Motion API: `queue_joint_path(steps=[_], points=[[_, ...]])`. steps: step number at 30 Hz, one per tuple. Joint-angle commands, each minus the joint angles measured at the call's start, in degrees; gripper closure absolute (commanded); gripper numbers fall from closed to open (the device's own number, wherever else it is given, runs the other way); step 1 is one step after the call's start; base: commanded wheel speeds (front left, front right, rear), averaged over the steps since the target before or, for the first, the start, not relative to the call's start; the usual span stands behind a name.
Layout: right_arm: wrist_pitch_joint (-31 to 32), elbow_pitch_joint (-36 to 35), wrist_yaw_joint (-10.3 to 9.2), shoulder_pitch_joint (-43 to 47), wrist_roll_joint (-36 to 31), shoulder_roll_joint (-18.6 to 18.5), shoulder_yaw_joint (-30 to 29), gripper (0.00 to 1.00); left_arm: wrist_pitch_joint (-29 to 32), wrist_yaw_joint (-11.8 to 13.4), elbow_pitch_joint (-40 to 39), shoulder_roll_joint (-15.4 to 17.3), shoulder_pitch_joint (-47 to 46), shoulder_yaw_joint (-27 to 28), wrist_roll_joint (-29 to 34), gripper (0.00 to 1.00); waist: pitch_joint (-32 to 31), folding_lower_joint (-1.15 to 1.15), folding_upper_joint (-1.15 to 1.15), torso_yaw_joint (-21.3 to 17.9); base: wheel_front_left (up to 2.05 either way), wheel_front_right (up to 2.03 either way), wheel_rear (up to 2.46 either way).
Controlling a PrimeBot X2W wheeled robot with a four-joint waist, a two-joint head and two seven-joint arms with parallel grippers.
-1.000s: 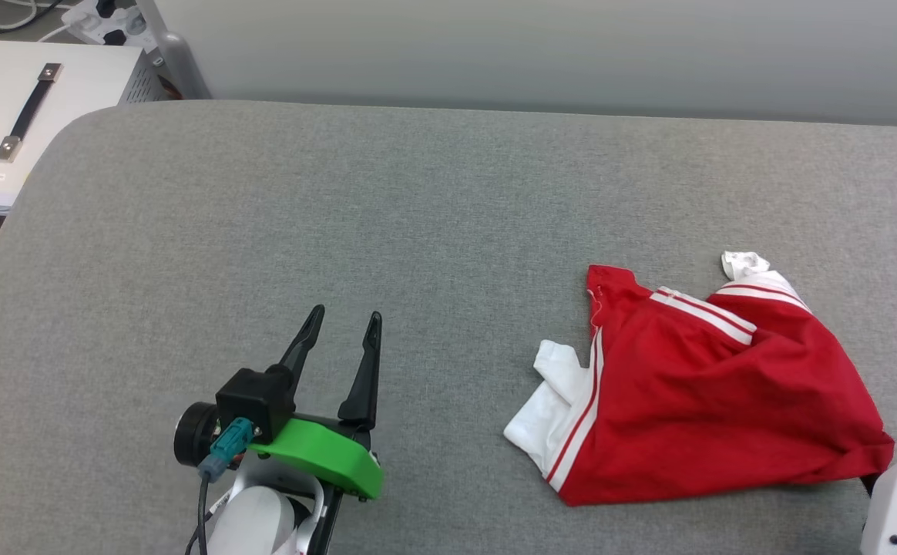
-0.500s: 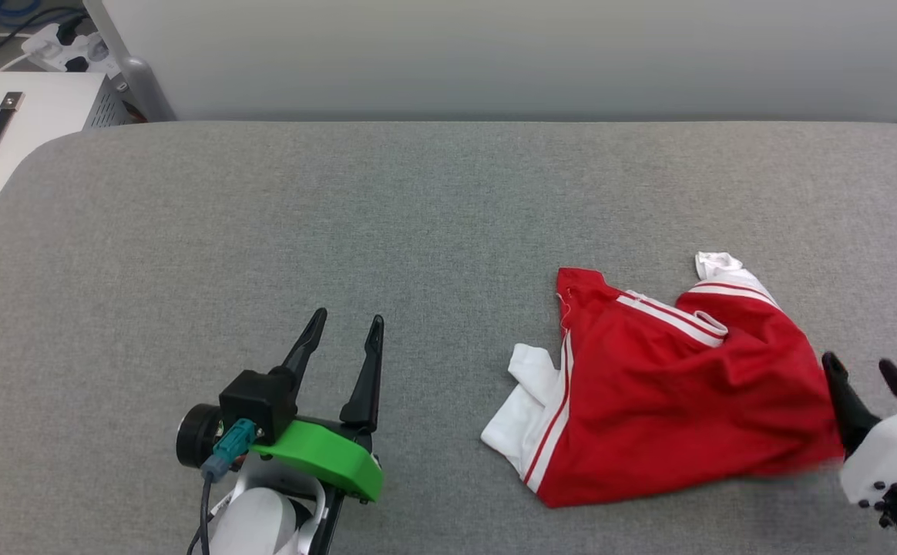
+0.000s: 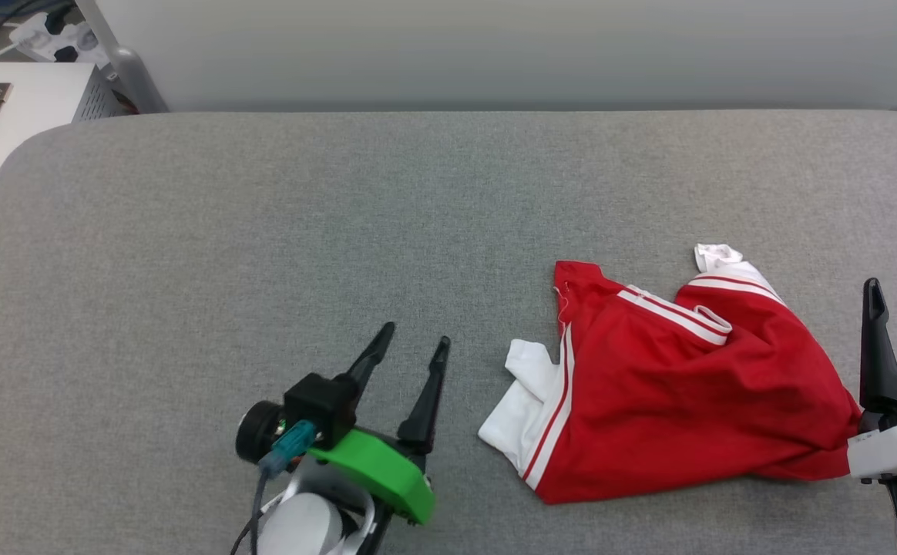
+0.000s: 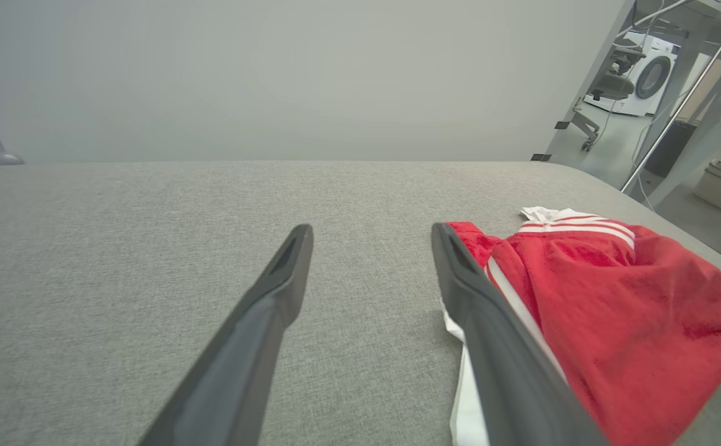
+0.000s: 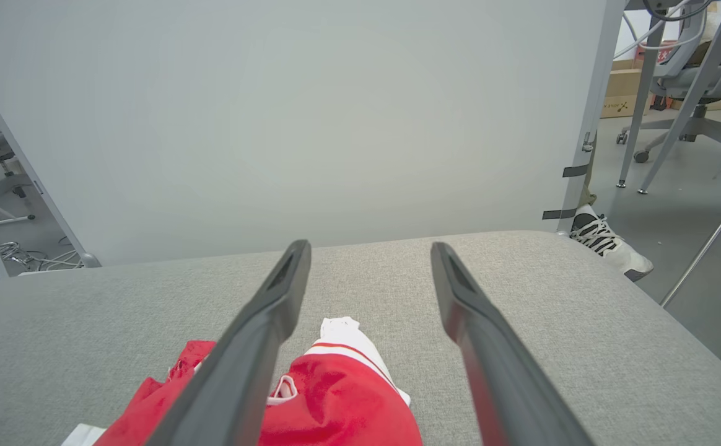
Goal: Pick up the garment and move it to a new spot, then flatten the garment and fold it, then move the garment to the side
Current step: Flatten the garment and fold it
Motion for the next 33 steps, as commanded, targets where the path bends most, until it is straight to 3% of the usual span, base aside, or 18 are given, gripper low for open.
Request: queue_joint_path(steps=[1,3,7,11,15,20,26,30,31,32,33], points=[[-1.0,0.4,-0.04,0.3,-0.8,0.2,0.2,0.0,1.7,-0.2,-0.2,0.5,-1.9,-1.3,-0.9,0.0,0.8,0.0,0.0,-0.2,0.0,0.0,0.0],[-1.9,0.7,-0.04,0.2,-1.2,0.9,0.1,0.0,7.0,-0.2,-0.8,1.6,-4.3,-4.2,-1.9,0.0,1.7,0.0,0.0,-0.3,0.0,0.0,0.0],[-3.0,0.2,-0.04,-0.9,-1.9,1.7,0.4,0.0,23.1,-0.2,-2.7,3.2,-10.3,-9.4,-5.7,0.0,3.8,0.0,0.0,-1.0,0.0,0.0,0.0],[-1.9,0.4,-0.04,-2.1,-1.7,2.9,0.1,0.0,39.8,-0.1,-2.9,4.0,-15.9,-12.2,-7.6,0.0,5.7,0.0,0.0,-2.1,0.0,0.0,0.0],[-1.7,-0.2,-0.04,-3.4,-1.9,3.3,1.6,0.0,50.7,0.9,-2.1,3.9,-20.5,-13.4,-7.8,0.0,7.3,0.0,0.0,-3.8,0.0,0.0,0.0],[-2.3,-0.6,-0.04,-4.4,-1.8,3.8,2.2,0.0,55.0,1.8,1.2,3.6,-23.1,-14.0,-7.8,0.0,8.8,0.0,0.0,-5.7,0.0,0.0,0.0],[-3.0,-0.2,-0.04,-4.8,-2.0,4.2,2.6,0.0,53.2,2.9,5.6,3.0,-24.2,-14.1,-7.0,0.0,10.0,0.0,0.0,-7.2,0.0,0.0,0.0],[-3.5,0.3,-0.04,-4.8,-2.0,4.4,2.8,0.0,52.2,2.3,8.8,2.8,-24.9,-15.1,-7.0,0.0,10.4,0.0,0.0,-7.6,0.0,0.0,0.0],[-3.4,0.5,-0.04,-4.8,-2.1,4.5,2.9,0.0,52.4,2.1,9.8,2.7,-24.9,-15.4,-7.2,0.09,10.5,0.0,0.0,-7.7,0.0,0.0,0.0],[-3.1,0.9,-0.04,-4.7,-2.1,4.5,3.1,0.0,52.7,1.9,10.5,2.6,-24.8,-15.7,-7.5,0.72,10.6,0.0,0.0,-7.7,0.0,0.0,0.0],[-2.8,1.2,-0.04,-4.7,-2.2,4.4,3.4,0.0,52.9,1.7,11.2,2.4,-24.8,-15.9,-8.0,1.0,10.6,0.0,0.0,-7.6,0.0,0.0,0.0]])
